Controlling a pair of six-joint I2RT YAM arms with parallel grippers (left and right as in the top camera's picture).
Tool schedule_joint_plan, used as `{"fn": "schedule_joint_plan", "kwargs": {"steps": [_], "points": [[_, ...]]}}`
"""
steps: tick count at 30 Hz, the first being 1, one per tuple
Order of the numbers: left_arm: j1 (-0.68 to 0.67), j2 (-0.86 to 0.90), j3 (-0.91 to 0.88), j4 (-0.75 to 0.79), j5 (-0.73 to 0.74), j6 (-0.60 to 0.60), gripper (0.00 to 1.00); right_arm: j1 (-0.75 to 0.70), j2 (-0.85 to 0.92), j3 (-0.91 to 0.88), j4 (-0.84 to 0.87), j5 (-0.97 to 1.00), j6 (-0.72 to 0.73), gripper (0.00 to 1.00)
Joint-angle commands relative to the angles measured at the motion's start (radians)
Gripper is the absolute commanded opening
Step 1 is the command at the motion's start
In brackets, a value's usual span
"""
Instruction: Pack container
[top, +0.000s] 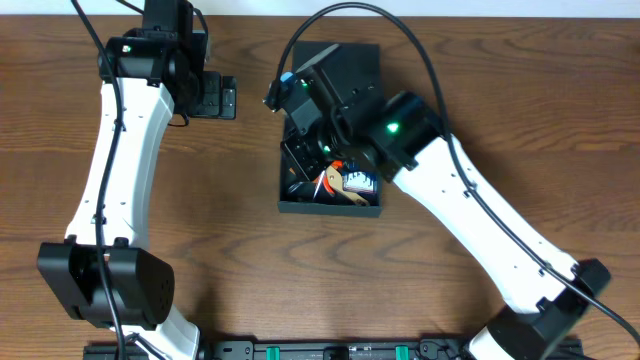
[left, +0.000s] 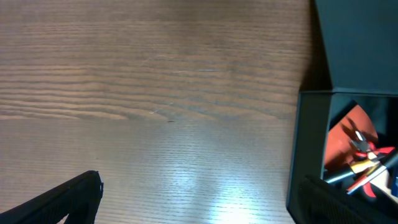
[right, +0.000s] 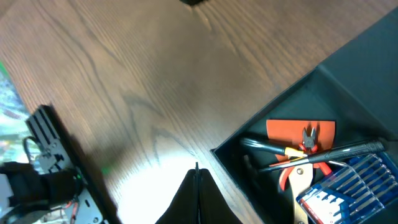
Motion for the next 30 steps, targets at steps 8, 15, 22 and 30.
{"fn": "schedule_joint_plan", "kwargs": {"steps": [8, 15, 22, 30], "points": [[0.047, -0.003, 0.012, -0.003, -0.031, -0.002, 0.99, 0.008, 0.161, -0.007, 0.026, -0.079, -0.068, 0.01], [0.074, -0.003, 0.012, -0.003, -0.031, -0.002, 0.98, 0.007, 0.163, -0.007, 0.071, -0.081, -0.079, 0.01], [0.077, -0.003, 0.012, -0.002, -0.031, -0.002, 0.99, 0.007, 0.168, -0.007, 0.074, -0.081, -0.127, 0.01], [0.077, -0.003, 0.012, -0.006, -0.031, -0.003, 0.99, 0.006, 0.249, -0.007, 0.043, 0.018, -0.123, 0.01]]}}
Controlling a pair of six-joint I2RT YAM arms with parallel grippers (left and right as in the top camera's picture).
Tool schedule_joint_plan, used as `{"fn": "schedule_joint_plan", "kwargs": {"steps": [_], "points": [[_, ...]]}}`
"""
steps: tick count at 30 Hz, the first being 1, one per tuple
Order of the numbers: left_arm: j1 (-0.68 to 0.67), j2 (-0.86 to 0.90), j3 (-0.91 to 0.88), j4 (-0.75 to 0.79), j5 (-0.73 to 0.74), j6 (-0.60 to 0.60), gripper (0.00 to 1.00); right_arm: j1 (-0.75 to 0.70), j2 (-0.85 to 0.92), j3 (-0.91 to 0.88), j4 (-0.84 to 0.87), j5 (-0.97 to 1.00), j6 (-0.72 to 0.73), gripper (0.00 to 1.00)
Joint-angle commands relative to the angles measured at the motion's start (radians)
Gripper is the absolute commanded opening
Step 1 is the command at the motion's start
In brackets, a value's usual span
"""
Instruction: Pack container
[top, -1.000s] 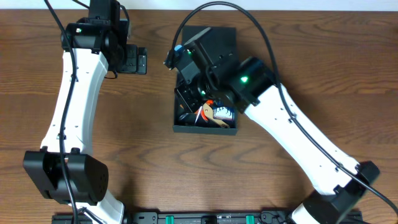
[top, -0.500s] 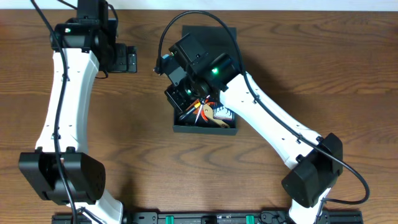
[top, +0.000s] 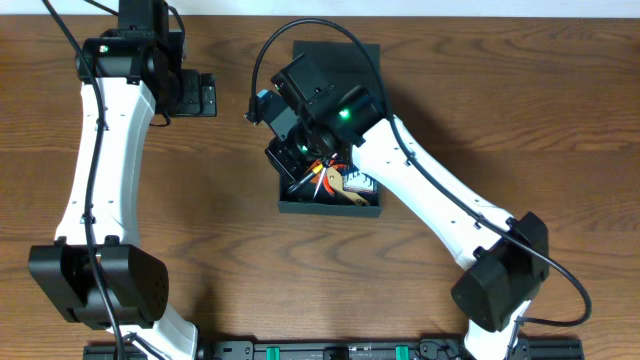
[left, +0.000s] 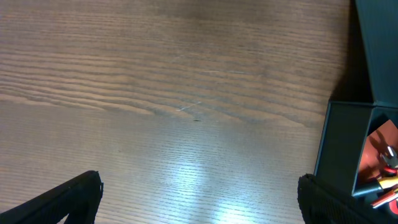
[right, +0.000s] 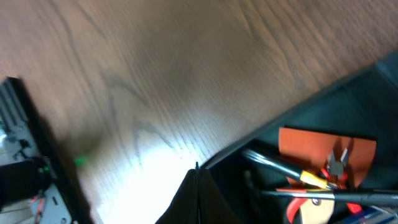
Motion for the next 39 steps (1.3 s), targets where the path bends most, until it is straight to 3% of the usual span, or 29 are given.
{"fn": "schedule_joint_plan", "kwargs": {"steps": [1, 9, 21, 39], "points": [[0.006, -0.003, 0.012, -0.007, -0.011, -0.002, 0.99, 0.006, 0.074, 0.004, -0.021, 0.085, -0.011, 0.01], [0.006, -0.003, 0.012, -0.013, -0.011, -0.006, 0.99, -0.054, 0.073, 0.017, 0.012, 0.259, 0.164, 0.01], [0.006, -0.003, 0.012, -0.013, -0.011, -0.006, 0.99, -0.198, 0.073, 0.016, 0.031, 0.259, 0.084, 0.01], [0.006, -0.003, 0.012, -0.013, -0.011, -0.005, 0.99, -0.194, 0.17, 0.015, 0.024, 0.245, 0.067, 0.01]]}}
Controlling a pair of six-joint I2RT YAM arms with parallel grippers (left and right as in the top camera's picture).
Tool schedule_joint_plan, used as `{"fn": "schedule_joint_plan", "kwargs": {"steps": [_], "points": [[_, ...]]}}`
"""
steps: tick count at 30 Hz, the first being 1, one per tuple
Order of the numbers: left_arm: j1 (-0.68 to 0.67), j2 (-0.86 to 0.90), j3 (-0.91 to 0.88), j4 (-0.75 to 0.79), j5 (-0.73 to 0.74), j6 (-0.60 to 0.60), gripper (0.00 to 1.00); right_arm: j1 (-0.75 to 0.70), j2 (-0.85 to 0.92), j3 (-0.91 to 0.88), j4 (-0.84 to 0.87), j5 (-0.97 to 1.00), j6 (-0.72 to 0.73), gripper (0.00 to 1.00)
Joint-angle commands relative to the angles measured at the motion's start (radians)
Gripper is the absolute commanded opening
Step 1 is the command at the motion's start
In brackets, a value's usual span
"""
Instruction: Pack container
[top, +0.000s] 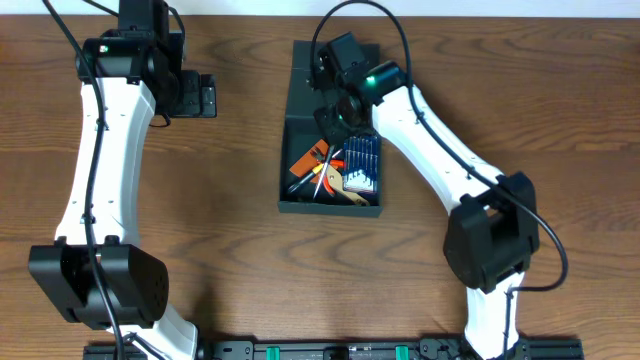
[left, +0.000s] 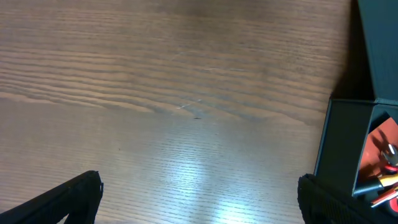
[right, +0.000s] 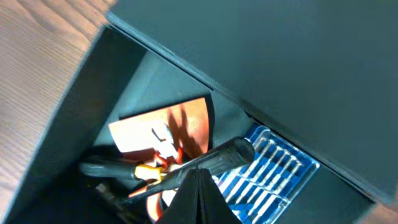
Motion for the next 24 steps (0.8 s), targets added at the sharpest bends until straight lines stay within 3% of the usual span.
{"fn": "schedule_joint_plan", "kwargs": {"steps": [1, 24], "points": [[0.006, -0.003, 0.012, -0.006, -0.011, -0.005, 0.99, 0.005, 0.04, 0.013, -0.004, -0.017, -0.033, 0.01], [0.006, -0.003, 0.012, -0.006, -0.011, -0.005, 0.99, 0.001, 0.101, 0.013, -0.008, -0.023, -0.058, 0.01]]}}
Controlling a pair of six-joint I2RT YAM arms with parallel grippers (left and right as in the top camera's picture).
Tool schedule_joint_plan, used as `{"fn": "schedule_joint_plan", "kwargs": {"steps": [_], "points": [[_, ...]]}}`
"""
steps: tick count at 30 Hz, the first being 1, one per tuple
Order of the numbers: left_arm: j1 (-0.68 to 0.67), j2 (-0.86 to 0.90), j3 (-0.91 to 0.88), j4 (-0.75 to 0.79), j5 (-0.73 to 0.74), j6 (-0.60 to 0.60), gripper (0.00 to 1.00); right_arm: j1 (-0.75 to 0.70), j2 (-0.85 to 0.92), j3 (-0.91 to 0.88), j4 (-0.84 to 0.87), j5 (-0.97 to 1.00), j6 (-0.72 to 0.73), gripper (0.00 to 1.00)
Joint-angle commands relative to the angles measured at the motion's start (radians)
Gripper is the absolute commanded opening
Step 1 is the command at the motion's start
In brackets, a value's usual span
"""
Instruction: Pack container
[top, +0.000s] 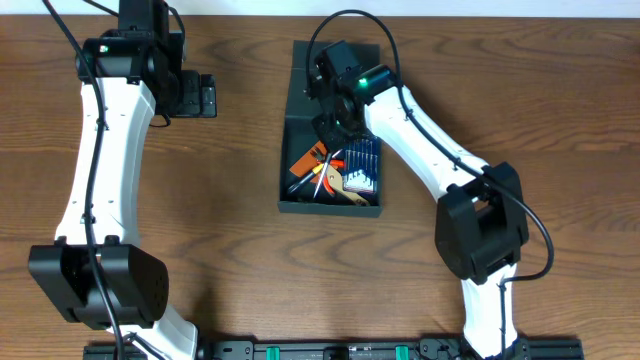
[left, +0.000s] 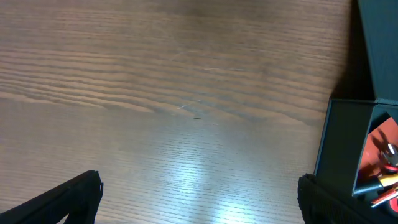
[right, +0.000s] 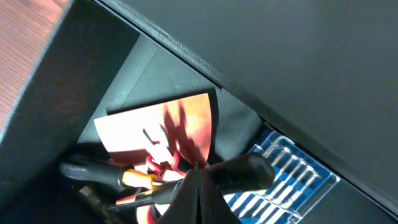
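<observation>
An open black box sits mid-table with its lid lying flat on the far side. Inside lie an orange card bearing small pliers, screwdrivers with a black handle, a blue bit set and a tan-handled tool. My right gripper is shut, empty, low inside the box near the hinge, right over the black handle. My left gripper is open above bare wood, left of the box wall, its fingers wide apart.
The brown wooden table surrounds the box. The right arm reaches over the box's right side and lid. The left arm runs along the table's left side. A black rail lies at the near edge.
My right gripper, still shut, has come slightly closer to the tools in the box; the card and black handle look larger. The left arm has not moved.
My shut right gripper first hung over the box's left wall and the table beside it, and stayed near that edge a second later. Then it was inside the box near the hinge, now lower there. The left gripper shifted left early, then stayed open.
</observation>
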Motion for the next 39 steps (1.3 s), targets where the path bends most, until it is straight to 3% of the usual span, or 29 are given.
{"fn": "schedule_joint_plan", "kwargs": {"steps": [1, 15, 21, 28, 34, 35, 37, 39], "points": [[0.006, -0.003, 0.012, -0.006, -0.011, -0.006, 0.98, 0.001, 0.051, 0.013, -0.009, -0.007, -0.019, 0.01], [0.006, -0.003, 0.012, -0.005, -0.011, -0.005, 0.99, -0.004, 0.034, 0.021, -0.058, 0.041, -0.014, 0.01], [0.006, -0.003, 0.012, 0.007, -0.011, -0.005, 0.99, -0.008, -0.03, 0.124, -0.056, 0.047, 0.008, 0.01], [0.006, -0.003, 0.012, 0.017, -0.011, -0.005, 0.99, -0.092, -0.076, 0.313, -0.15, 0.16, 0.119, 0.01], [0.006, -0.003, 0.012, 0.055, -0.011, -0.006, 0.99, -0.244, -0.079, 0.368, -0.292, 0.297, 0.286, 0.01], [0.006, -0.003, 0.012, 0.063, -0.011, -0.006, 0.96, -0.272, -0.079, 0.367, -0.316, 0.301, 0.312, 0.01], [0.007, -0.003, 0.012, 0.084, -0.011, -0.031, 0.6, -0.344, -0.079, 0.367, -0.376, 0.299, 0.369, 0.01], [0.013, -0.003, 0.012, 0.105, -0.011, -0.081, 0.32, -0.41, -0.079, 0.367, -0.425, 0.291, 0.397, 0.01]]}}
